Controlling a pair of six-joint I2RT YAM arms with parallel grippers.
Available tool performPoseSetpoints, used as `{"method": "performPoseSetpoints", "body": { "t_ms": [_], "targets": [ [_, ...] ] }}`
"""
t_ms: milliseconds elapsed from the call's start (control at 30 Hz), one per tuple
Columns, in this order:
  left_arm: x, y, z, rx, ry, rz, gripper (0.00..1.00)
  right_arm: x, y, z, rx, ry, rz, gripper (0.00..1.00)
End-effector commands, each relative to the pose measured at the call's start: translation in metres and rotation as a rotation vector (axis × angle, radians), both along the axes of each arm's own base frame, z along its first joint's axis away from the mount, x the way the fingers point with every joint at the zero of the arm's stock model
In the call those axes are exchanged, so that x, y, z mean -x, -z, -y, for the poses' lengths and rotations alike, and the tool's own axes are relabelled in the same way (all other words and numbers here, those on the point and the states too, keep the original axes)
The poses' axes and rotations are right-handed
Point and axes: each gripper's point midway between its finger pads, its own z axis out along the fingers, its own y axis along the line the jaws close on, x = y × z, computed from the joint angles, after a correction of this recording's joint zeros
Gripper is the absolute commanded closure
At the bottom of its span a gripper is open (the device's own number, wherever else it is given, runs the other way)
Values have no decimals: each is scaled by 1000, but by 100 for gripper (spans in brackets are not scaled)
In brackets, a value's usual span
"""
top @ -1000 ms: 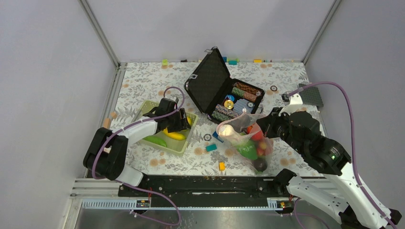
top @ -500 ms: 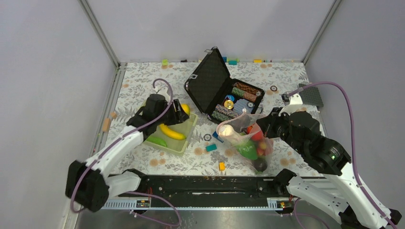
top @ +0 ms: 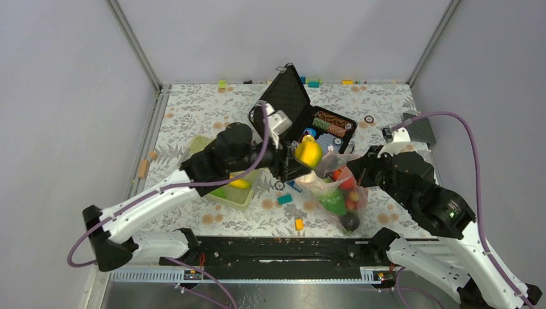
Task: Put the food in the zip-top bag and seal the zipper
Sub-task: Place the fake fruit in the zipper food storage bag.
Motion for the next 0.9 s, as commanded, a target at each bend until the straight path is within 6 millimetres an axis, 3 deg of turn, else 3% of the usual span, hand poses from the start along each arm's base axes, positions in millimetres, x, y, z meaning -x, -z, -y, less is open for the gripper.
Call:
{"method": "performPoseSetpoints", "body": {
  "t_ms": [0,133,300,400,567,867],
  "targets": [
    [16,-6,36,-19,170,64,69,-4,-38,-6,-92,-9,98,100],
    [18,3,52,-53,204,54,67,-4,-38,-6,-95,-12,98,100],
    [17,10,65,-71,212,36,57,-4,-38,-7,-92,-15,97,100],
    [18,13,71,-76,228,18,40,-3,-38,-8,-95,-24,95,100],
    [19,16,74,-80,239,10,3,-3,-38,-7,-95,-22,96,100],
    [16,11,60,-75,175,26,1,-3,-39,-6,-96,-17,101,100]
  ]
}}
